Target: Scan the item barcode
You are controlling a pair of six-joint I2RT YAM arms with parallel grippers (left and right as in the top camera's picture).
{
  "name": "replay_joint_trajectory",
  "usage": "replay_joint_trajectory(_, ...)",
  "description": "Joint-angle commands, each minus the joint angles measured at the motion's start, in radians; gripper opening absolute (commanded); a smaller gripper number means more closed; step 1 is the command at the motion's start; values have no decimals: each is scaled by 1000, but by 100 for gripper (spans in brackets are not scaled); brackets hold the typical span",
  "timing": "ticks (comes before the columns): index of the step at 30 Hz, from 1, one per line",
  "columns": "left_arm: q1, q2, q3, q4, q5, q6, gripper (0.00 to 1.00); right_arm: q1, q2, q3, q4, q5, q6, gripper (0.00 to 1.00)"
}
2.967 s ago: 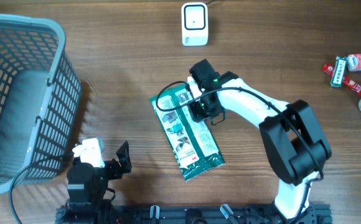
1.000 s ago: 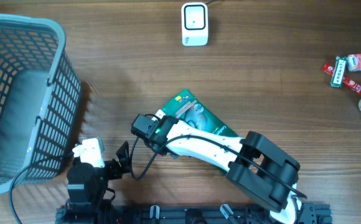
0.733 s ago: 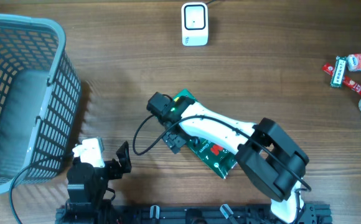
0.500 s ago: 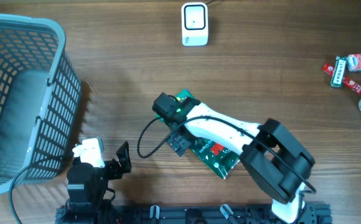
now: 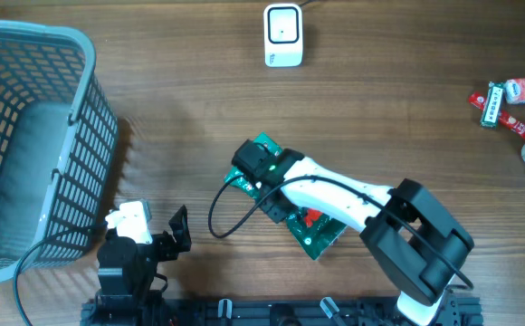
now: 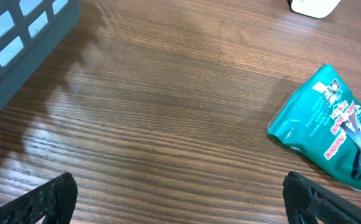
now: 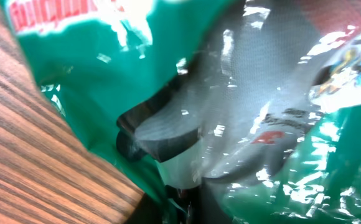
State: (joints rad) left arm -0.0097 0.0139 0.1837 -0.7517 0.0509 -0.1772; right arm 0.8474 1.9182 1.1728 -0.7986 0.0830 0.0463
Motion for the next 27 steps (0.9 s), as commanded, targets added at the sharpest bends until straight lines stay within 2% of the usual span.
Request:
replay_joint_trajectory(1,5,-7,-2,3,5,13,100,-16,71,-27,3,-207,-18,4)
replay_joint_trajectory(3,5,-7,-2,3,5,13,100,-52,19,6,-5,-341,-32,4)
replay_joint_trajectory(6,5,-7,-2,3,5,13,100,-209,-123,24,-24,-824,-147,4)
replay_joint_trajectory(7,5,-7,-2,3,5,13,100,-312,-164,24,-45,-1047,-230,4)
replay_joint_trajectory(9,5,-7,-2,3,5,13,100,-473,-174,13,-69,-1369,-402,4)
replay_joint_trajectory(11,5,-7,-2,3,5,13,100,-557,-170,-24,-24,-1561,-550,4)
replay_joint_trajectory(13,5,-7,-2,3,5,13,100,-573,-163,-70,103,-1706,-650,4)
replay_joint_trajectory(17,5,-7,-2,2,5,13,100,-491,-127,-89,304,-1706,-645,4)
replay_joint_trajectory(20,5,-7,-2,2,5,13,100,-439,-113,-89,463,-1706,-720,4)
replay_joint_trajectory(22,5,-7,-2,3,5,13,100,-428,-107,-89,587,-1706,-716,4)
replay_joint_trajectory(25,5,-7,-2,3,5,13,100,-405,-107,-89,801,-1706,-511,4)
replay_joint_trajectory(27,5,-7,-2,3,5,13,100,-386,-104,-89,877,-1706,-496,4)
